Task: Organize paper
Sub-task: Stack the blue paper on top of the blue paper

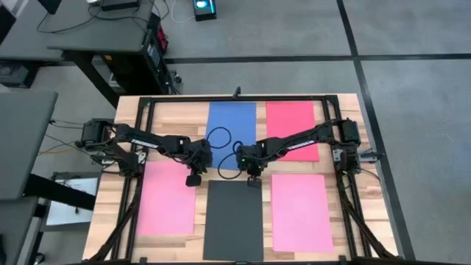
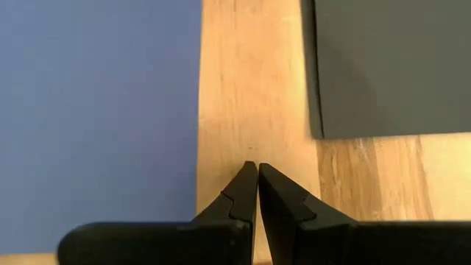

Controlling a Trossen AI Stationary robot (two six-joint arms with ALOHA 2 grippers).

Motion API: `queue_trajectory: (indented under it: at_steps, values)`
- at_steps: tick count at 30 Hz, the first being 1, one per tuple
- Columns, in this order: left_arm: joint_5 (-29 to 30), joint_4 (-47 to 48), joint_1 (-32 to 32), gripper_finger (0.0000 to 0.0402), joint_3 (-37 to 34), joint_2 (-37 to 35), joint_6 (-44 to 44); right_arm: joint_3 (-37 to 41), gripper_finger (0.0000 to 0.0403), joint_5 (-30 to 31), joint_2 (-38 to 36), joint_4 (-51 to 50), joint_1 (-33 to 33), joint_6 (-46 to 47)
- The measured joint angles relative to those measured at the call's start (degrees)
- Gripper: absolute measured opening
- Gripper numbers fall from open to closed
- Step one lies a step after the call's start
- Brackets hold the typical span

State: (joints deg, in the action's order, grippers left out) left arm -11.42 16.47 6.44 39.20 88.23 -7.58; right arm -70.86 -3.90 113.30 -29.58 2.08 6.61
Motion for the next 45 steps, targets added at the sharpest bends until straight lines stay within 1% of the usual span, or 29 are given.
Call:
queue_trajectory:
  at_steps: [4, 11, 14, 29, 36, 45]
  values:
    - [2.0, -0.2, 1.5, 0.0, 0.0, 0.0, -0.1, 0.0, 0.0, 0.6, 0.0, 0.0, 0.3, 0.5]
    - [2.5, -0.8, 3.8, 0.0, 0.0, 0.0, -0.3, 0.1, 0.0, 0.7, 0.0, -0.2, 1.1, 1.1]
    - [2.8, -0.9, 3.9, 0.0, 0.0, 0.0, -0.7, 0.1, 0.0, 0.7, 0.0, -0.2, 1.6, 2.8]
    - [3.8, -2.7, 3.9, 0.0, -0.2, 0.0, -0.8, 0.1, 0.0, 1.5, 0.1, -1.6, 2.6, 4.1]
    - [5.8, -4.3, 4.0, 0.0, -0.2, 0.0, -1.2, 0.1, 0.0, 1.5, 0.1, -1.8, 2.6, 4.1]
    - [5.7, -4.5, 4.0, 0.0, -0.2, 0.0, -1.2, 0.1, 0.0, 1.5, 0.1, -2.8, 2.8, 4.9]
